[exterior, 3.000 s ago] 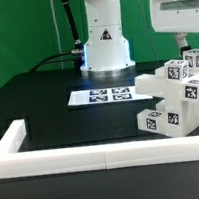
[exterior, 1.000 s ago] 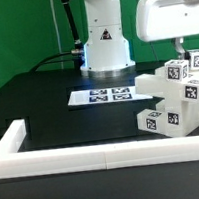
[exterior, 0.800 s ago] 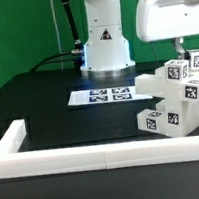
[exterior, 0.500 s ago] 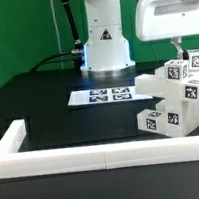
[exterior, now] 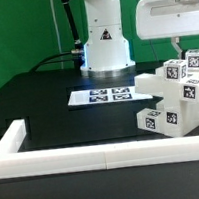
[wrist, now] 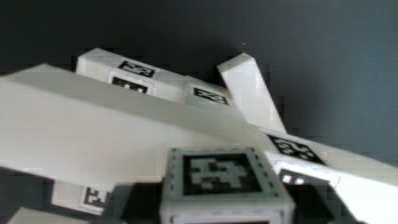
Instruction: Assemble chair
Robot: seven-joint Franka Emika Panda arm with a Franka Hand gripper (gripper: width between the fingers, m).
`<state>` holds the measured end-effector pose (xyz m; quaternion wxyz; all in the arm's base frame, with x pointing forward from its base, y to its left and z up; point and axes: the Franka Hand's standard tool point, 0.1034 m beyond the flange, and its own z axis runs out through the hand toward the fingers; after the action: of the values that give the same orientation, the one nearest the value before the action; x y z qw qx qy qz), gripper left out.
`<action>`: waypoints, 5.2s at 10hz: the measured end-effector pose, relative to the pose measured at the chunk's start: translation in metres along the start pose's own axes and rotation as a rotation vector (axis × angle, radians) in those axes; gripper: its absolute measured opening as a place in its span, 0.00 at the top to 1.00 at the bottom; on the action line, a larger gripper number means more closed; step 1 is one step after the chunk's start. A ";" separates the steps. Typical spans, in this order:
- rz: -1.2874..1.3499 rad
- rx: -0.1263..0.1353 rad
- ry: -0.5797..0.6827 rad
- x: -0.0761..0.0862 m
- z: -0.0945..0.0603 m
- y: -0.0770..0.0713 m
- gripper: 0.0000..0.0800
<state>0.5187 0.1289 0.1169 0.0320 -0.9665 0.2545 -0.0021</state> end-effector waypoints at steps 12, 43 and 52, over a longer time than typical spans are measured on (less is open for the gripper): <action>0.377 0.001 -0.023 -0.002 0.001 -0.001 0.22; 0.112 -0.001 -0.004 0.000 0.002 0.001 0.64; 0.422 0.002 -0.010 -0.001 0.002 0.001 0.46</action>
Offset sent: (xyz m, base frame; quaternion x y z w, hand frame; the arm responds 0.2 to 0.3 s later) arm -0.0007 -0.0012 -0.0007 0.0055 -0.0012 0.2007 0.9796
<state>0.5173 0.1290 0.1152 0.0341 -0.8918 0.4511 0.0092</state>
